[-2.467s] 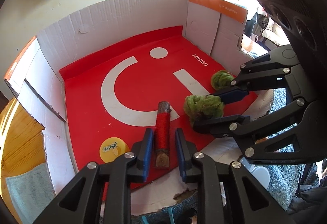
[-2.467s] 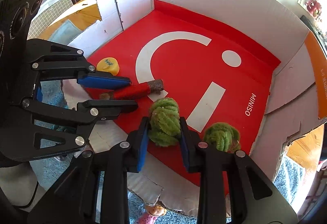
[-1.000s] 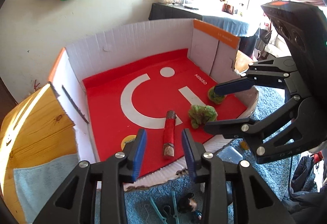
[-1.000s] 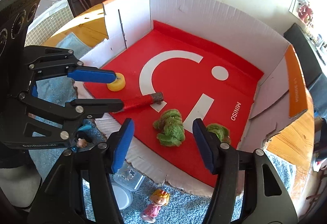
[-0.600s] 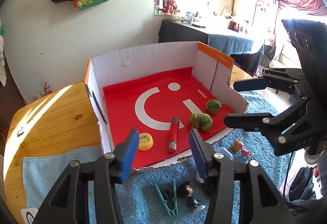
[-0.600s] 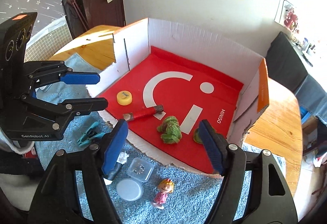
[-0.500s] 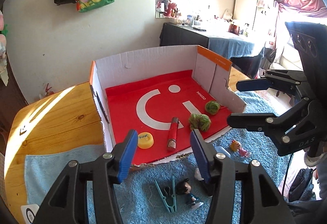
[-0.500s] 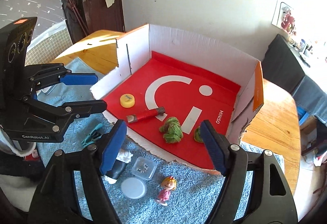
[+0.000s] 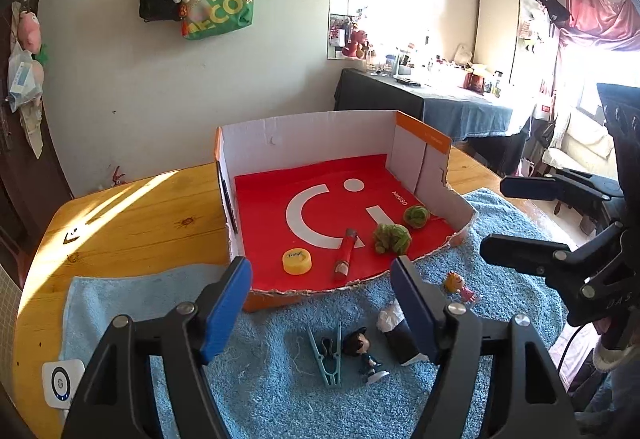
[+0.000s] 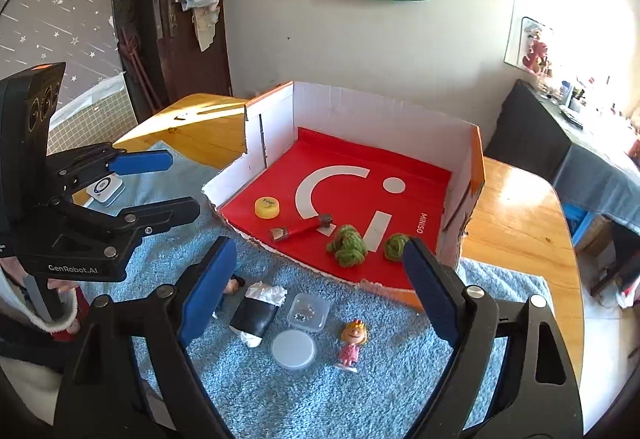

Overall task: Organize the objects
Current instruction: 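Withdraw both tools from the box back over the towel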

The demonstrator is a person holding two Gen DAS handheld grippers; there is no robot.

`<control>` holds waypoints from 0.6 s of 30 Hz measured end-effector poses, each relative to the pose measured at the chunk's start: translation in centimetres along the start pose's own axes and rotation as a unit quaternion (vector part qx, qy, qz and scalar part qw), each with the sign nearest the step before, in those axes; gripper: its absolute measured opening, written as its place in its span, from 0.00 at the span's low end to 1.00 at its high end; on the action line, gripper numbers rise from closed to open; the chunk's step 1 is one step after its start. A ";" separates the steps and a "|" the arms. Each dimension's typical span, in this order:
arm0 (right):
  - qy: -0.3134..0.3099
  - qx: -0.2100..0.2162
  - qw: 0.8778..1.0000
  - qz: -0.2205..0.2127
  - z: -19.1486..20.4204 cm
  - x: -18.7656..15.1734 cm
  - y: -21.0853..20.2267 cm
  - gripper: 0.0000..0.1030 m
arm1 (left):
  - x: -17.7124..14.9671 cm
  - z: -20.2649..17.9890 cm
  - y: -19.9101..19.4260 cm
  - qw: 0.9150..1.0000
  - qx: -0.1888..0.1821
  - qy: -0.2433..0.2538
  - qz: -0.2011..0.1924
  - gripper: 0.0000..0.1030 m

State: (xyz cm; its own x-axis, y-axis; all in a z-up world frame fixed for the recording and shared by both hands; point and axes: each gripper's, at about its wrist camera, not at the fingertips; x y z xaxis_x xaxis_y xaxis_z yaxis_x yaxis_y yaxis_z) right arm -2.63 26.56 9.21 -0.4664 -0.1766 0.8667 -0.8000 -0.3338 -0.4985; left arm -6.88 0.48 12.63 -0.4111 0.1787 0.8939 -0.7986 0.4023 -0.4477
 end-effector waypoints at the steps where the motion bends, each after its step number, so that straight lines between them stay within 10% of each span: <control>1: 0.006 0.000 1.000 -0.003 0.1 -0.3 -0.2 0.86 | -0.2 0.0 -0.2 1.000 0.001 -0.004 0.001 0.74; 18: 0.067 -0.051 0.995 -0.051 0.4 -6.0 -2.4 0.93 | -5.1 -0.3 -1.0 0.999 0.027 -0.026 0.001 0.86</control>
State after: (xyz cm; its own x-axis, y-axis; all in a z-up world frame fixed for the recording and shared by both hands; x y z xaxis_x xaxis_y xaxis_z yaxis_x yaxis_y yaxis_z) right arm 2.24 28.06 5.18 -0.4221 -0.0190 0.9063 -0.8764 -0.2469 -0.4134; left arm -3.85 -0.55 8.55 -0.4344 0.1326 0.8909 -0.8196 0.3520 -0.4521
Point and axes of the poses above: each gripper's, at about its wrist camera, not at the fingertips, and y roughly the way its jaws point, z to its left, x to its top, and after that the axes turned 10 degrees about -z, right-handed
